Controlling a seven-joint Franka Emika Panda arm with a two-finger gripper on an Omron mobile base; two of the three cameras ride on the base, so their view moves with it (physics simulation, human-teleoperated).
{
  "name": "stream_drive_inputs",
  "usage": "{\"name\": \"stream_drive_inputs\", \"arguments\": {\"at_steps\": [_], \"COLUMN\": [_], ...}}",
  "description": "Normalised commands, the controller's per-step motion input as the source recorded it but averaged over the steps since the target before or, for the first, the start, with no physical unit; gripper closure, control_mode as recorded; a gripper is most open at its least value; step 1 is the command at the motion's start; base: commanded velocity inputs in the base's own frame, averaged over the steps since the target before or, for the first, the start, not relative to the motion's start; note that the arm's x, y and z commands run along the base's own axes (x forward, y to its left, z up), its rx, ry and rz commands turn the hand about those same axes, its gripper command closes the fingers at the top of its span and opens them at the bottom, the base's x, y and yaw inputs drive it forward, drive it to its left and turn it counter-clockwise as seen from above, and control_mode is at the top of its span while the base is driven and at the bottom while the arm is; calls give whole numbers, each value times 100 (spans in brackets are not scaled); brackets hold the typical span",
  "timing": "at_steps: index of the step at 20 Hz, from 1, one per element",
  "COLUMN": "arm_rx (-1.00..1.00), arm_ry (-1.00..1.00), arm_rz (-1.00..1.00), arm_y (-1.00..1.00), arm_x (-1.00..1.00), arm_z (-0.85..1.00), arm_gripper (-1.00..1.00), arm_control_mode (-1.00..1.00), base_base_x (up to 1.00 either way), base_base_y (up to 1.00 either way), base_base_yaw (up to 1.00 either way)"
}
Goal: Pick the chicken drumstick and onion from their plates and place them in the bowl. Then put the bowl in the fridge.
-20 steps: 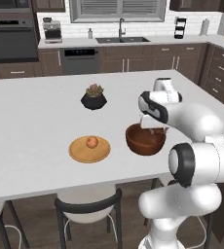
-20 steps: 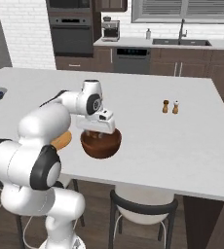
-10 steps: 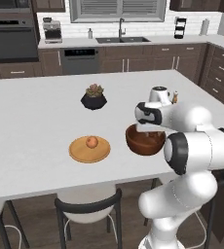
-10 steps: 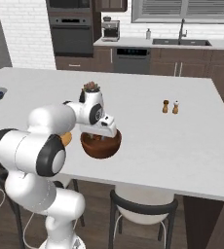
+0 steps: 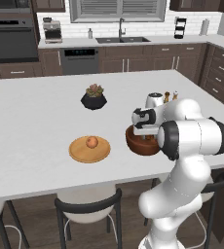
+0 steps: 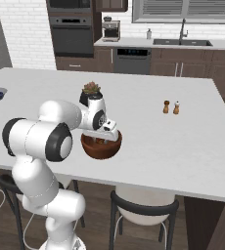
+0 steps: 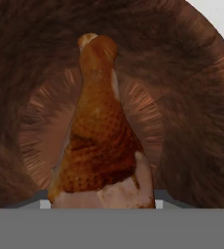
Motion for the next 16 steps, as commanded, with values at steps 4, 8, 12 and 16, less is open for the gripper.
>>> {"name": "stream_drive_inputs", "arguments": {"at_steps": [4,8,12,16], "arm_rx": [0,0,0,0], "arm_ry": [0,0,0,0], "arm_rz": [0,0,0,0], "arm_y": [0,0,0,0], "arm_x": [13,11,8,2], "arm_z": [-31,-28,-18,-5], "arm_gripper": [100,100,100,-100], "arm_control_mode": [-100,-100,-100,-100], "base_base_x": [0,0,0,0], "base_base_y": [0,0,0,0], "base_base_yaw": [0,0,0,0]}}
